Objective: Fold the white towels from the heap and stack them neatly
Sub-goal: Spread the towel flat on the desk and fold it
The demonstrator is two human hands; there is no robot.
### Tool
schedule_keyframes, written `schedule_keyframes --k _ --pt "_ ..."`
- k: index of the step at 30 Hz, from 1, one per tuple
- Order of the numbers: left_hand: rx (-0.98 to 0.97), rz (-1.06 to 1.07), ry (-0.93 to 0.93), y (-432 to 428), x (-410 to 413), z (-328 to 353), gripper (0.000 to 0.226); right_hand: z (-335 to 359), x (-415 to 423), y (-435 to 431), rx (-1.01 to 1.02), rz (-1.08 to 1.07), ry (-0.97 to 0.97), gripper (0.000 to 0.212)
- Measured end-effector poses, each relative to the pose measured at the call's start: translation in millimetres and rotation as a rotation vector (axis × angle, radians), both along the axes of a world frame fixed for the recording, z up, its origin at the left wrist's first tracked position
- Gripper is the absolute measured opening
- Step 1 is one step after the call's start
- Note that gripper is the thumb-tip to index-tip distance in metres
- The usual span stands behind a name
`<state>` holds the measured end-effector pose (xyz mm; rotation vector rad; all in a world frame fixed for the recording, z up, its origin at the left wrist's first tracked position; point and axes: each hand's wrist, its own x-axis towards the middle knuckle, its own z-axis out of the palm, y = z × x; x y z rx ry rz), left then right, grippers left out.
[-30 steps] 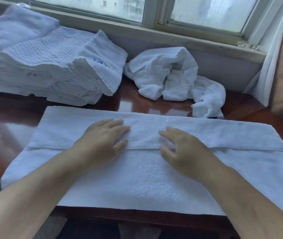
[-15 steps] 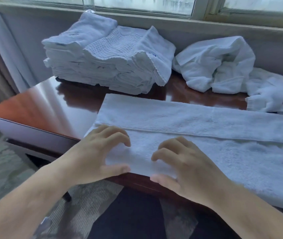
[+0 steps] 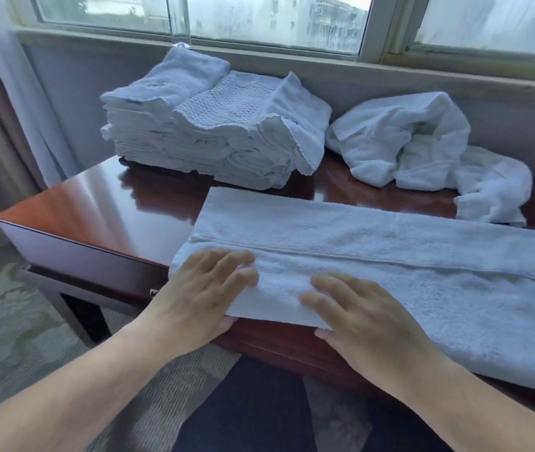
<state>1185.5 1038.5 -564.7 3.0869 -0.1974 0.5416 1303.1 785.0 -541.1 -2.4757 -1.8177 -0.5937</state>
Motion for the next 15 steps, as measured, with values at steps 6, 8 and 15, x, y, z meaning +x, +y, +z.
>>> schedule_keyframes --k 6,8,15 --pt "-0.079 -0.051 -0.117 1.8 -3.2 16.1 0.033 6.3 5.2 -1.9 0.145 0.096 -0.032 0.037" --pt "-0.080 -0.043 -0.155 4.6 -1.3 29.9 0.032 9.2 2.1 -2.1 0.100 0.014 -0.032 0.058" --pt "-0.105 0.108 -0.155 23.8 29.3 85.6 0.033 50.7 18.7 -2.0 0.073 -0.077 0.071 0.023"
